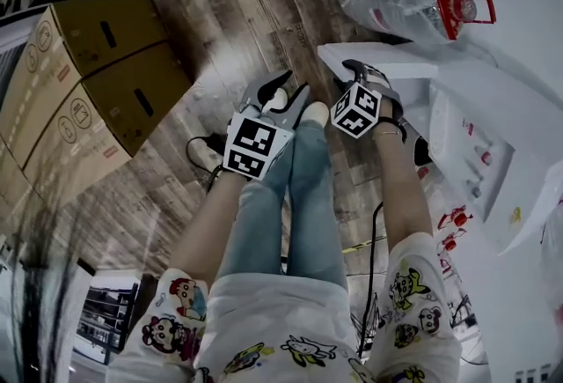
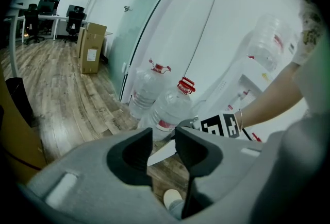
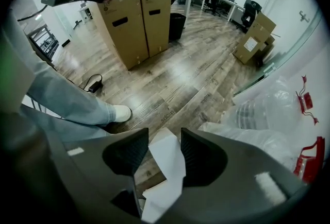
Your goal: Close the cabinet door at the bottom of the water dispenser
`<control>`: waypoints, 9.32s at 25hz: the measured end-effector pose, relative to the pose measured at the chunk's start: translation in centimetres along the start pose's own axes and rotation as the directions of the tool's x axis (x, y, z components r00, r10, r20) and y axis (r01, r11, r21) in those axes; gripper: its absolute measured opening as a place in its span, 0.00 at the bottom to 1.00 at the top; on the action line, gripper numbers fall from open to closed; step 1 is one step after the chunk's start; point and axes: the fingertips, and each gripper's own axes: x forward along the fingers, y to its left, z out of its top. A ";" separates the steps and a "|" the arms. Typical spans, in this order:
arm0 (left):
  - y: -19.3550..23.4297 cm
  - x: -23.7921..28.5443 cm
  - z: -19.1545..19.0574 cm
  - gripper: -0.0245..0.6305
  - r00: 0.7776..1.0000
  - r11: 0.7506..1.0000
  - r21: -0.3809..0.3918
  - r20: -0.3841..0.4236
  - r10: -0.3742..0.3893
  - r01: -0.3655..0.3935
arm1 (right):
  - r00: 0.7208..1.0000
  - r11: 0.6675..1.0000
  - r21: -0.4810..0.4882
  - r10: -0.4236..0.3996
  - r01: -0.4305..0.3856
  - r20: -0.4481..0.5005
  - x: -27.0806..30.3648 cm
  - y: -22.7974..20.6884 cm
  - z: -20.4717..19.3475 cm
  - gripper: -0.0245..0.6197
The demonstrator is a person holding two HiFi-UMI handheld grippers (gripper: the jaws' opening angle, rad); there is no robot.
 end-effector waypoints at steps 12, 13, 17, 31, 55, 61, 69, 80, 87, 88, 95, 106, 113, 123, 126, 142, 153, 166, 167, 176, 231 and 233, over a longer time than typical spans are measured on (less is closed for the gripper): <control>-2.9 1.5 -0.8 0.25 0.992 0.992 0.066 -0.077 -0.098 0.103 | 1.000 0.982 0.187 -0.014 0.009 0.024 -1.1 4.7 -2.8 0.34; -3.2 1.7 -0.8 0.25 0.991 0.991 0.072 -0.082 -0.106 0.112 | 1.000 0.979 0.203 -0.014 0.009 0.024 -1.2 5.2 -3.2 0.34; -4.6 2.6 -0.5 0.25 0.986 0.985 0.095 -0.096 -0.134 0.143 | 0.999 0.964 0.265 -0.018 0.011 0.026 -1.7 6.6 -4.5 0.34; -8.4 4.5 -1.6 0.25 0.967 0.964 0.139 -0.153 -0.206 0.227 | 0.976 0.742 0.639 -0.205 0.201 -0.070 -3.6 9.0 -10.5 0.37; -10.4 6.2 -5.0 0.25 0.952 0.959 0.129 -0.207 -0.224 0.254 | 0.930 -0.083 0.947 -0.179 0.310 -0.320 -4.6 12.4 -21.7 0.33; -12.8 7.1 -7.0 0.25 0.962 0.970 0.097 -0.183 -0.205 0.225 | 0.923 0.018 0.937 -0.182 0.348 -0.339 -5.4 13.3 -26.6 0.32; -16.7 7.6 -9.8 0.25 0.979 0.985 0.049 -0.126 -0.161 0.168 | 0.912 0.183 0.904 -0.224 0.386 -0.344 -6.0 12.6 -32.0 0.32; -20.6 7.8 -12.1 0.25 0.995 0.996 -0.022 -0.045 -0.092 0.091 | 0.886 0.073 0.908 -0.265 0.412 -0.380 -7.0 12.1 -37.4 0.36; -21.3 8.2 -13.0 0.25 0.998 0.997 -0.046 -0.025 -0.065 0.064 | 0.876 -0.050 0.914 -0.267 0.403 -0.401 -7.0 12.2 -40.4 0.41; -21.5 8.3 -13.1 0.25 0.998 0.997 -0.045 -0.023 -0.064 0.063 | 0.878 -0.053 0.916 -0.265 0.398 -0.398 -7.0 12.1 -40.6 0.39; -22.2 8.6 -13.8 0.25 0.998 0.998 -0.047 -0.015 -0.054 0.053 | 0.876 -0.042 0.916 -0.276 0.400 -0.395 -7.1 11.0 -41.9 0.29; -21.1 8.0 -14.7 0.25 0.999 0.997 -0.065 -0.007 -0.032 0.032 | 0.844 -0.071 0.896 -0.311 0.438 -0.437 -7.4 10.1 -43.7 0.22; -20.2 7.4 -13.3 0.25 1.000 0.998 -0.066 -0.002 -0.020 0.020 | 0.864 -0.083 0.906 -0.277 0.415 -0.421 -7.6 10.9 -42.1 0.24; -20.3 3.9 -3.3 0.25 0.997 0.997 0.016 0.018 -0.081 0.081 | 0.901 0.024 0.963 -0.361 0.269 -0.242 -13.8 8.4 -30.5 0.25; -19.6 1.6 1.0 0.25 0.993 0.992 0.060 0.038 -0.111 0.108 | 0.886 0.086 0.969 -0.429 0.233 -0.175 -16.9 5.9 -25.5 0.25; -18.1 -14.0 19.8 0.25 0.957 0.952 0.258 0.192 -0.218 0.165 | 0.596 0.109 0.993 -0.801 0.048 0.059 -44.4 -1.1 -6.4 0.25; -27.8 -23.1 28.0 0.25 0.844 0.861 0.386 0.285 -0.454 0.332 | 0.277 0.255 0.964 -0.924 -0.075 0.265 -63.3 2.9 -2.9 0.18; -35.4 -28.5 25.4 0.11 0.766 0.722 0.499 0.165 -0.622 0.478 | 0.112 0.297 0.953 -0.947 -0.064 0.303 -70.4 10.0 -1.9 0.05; -35.4 -28.6 25.1 0.07 0.765 0.720 0.500 0.161 -0.624 0.482 | 0.114 0.283 0.957 -0.950 -0.067 0.289 -70.1 10.4 -2.1 0.05; -32.9 -28.5 22.7 0.04 0.806 0.742 0.500 0.133 -0.576 0.447 | 0.167 0.203 0.977 -0.963 -0.062 0.211 -67.1 11.8 -3.4 0.05; -27.2 -29.9 24.5 0.04 0.847 0.767 0.560 0.202 -0.492 0.313 | 0.241 0.317 0.948 -0.917 -0.041 0.317 -65.2 10.0 0.6 0.05; -27.1 -29.8 24.8 0.04 0.846 0.761 0.569 0.198 -0.495 0.312 | 0.241 0.320 0.947 -0.916 -0.038 0.320 -65.2 10.0 0.7 0.05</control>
